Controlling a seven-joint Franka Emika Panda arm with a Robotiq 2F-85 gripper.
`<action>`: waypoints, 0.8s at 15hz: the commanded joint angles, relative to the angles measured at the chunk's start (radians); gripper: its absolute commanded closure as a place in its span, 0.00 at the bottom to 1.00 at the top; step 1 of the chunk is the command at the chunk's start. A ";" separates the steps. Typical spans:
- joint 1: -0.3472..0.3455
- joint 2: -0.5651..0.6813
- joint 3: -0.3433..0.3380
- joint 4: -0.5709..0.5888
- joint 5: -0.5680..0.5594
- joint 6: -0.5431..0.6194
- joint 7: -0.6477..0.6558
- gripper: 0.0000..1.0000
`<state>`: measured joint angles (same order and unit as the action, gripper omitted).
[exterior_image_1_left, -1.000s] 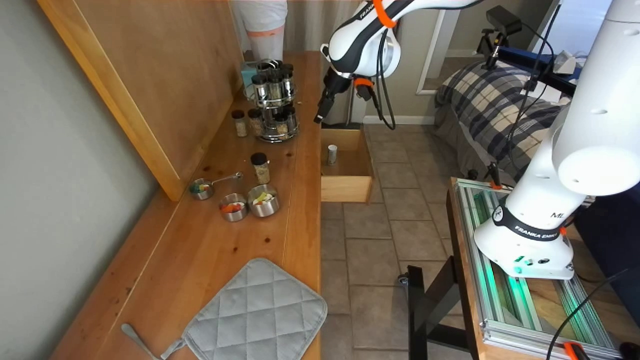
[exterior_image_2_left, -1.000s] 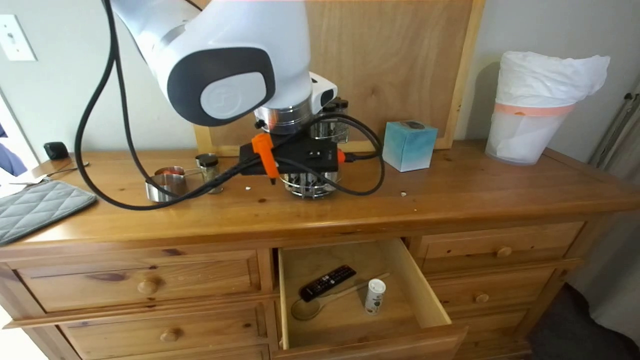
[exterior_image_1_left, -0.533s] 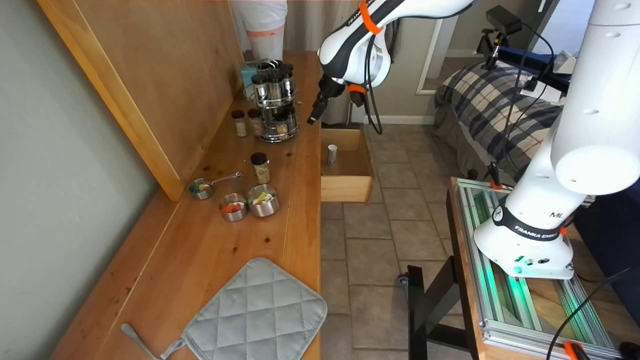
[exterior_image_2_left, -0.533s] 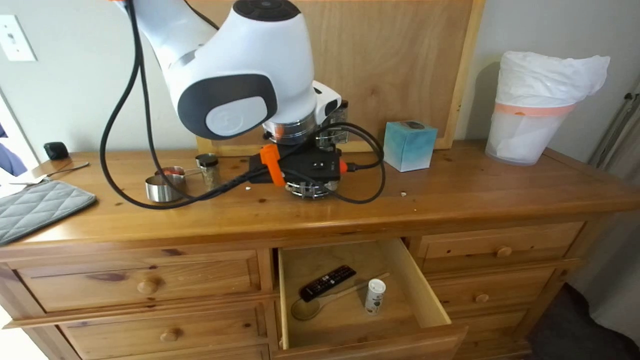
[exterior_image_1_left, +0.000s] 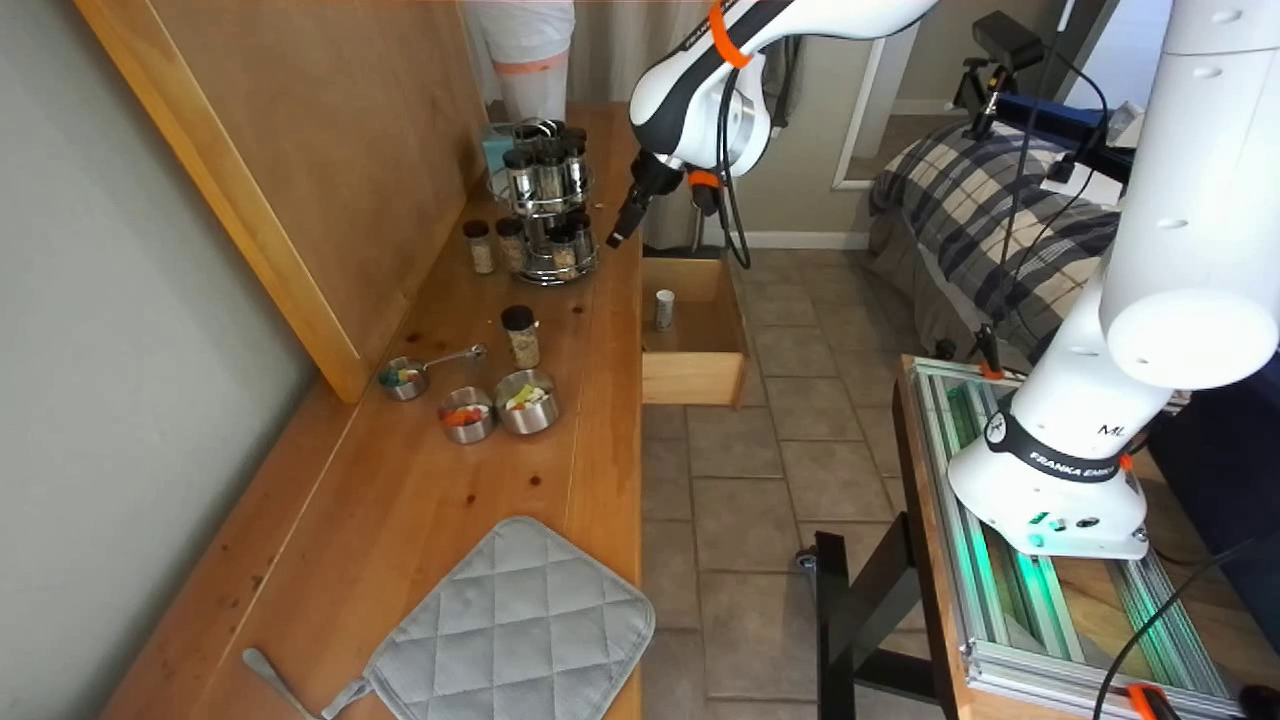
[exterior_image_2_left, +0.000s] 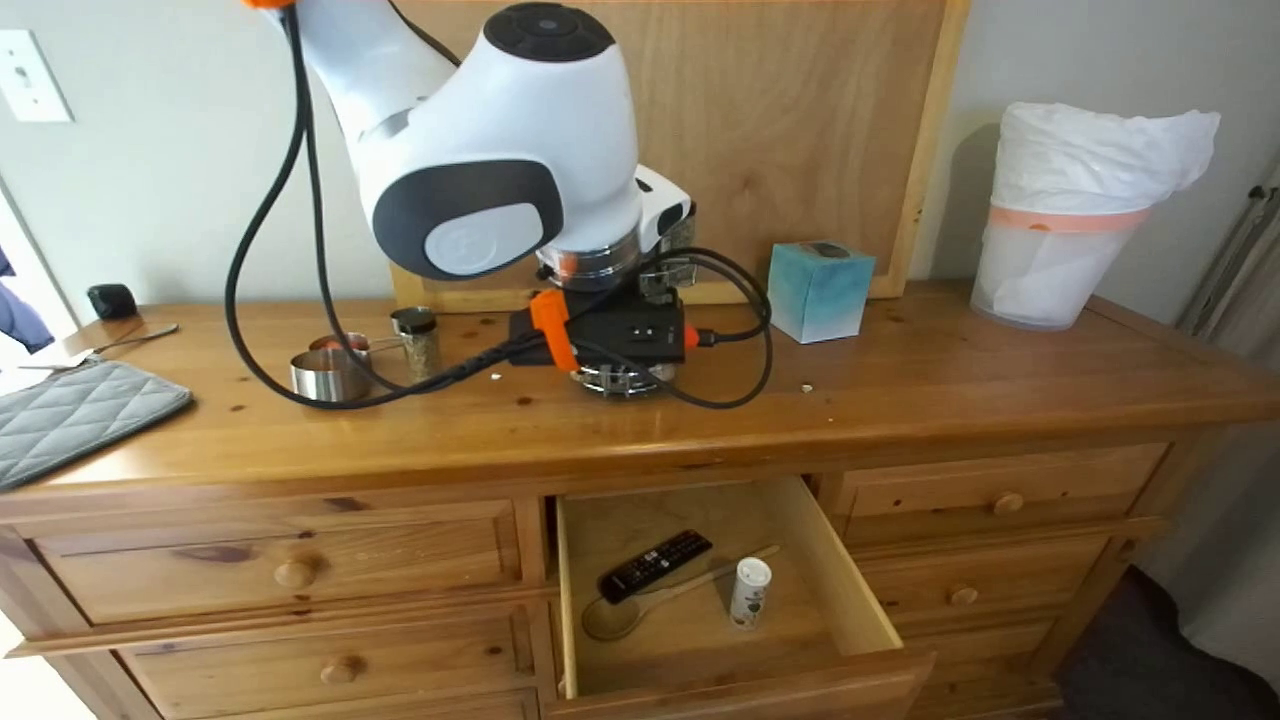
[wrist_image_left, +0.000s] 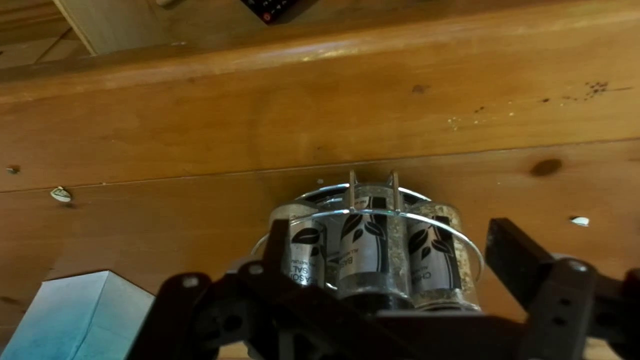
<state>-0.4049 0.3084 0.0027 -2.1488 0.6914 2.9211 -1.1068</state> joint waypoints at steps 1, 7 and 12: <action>0.000 0.000 0.000 0.000 0.000 0.000 0.000 0.00; -0.006 0.033 0.024 0.035 0.029 0.005 -0.001 0.00; -0.017 0.068 0.052 0.077 0.062 0.012 0.008 0.00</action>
<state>-0.4047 0.3399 0.0253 -2.1218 0.7037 2.9211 -1.0908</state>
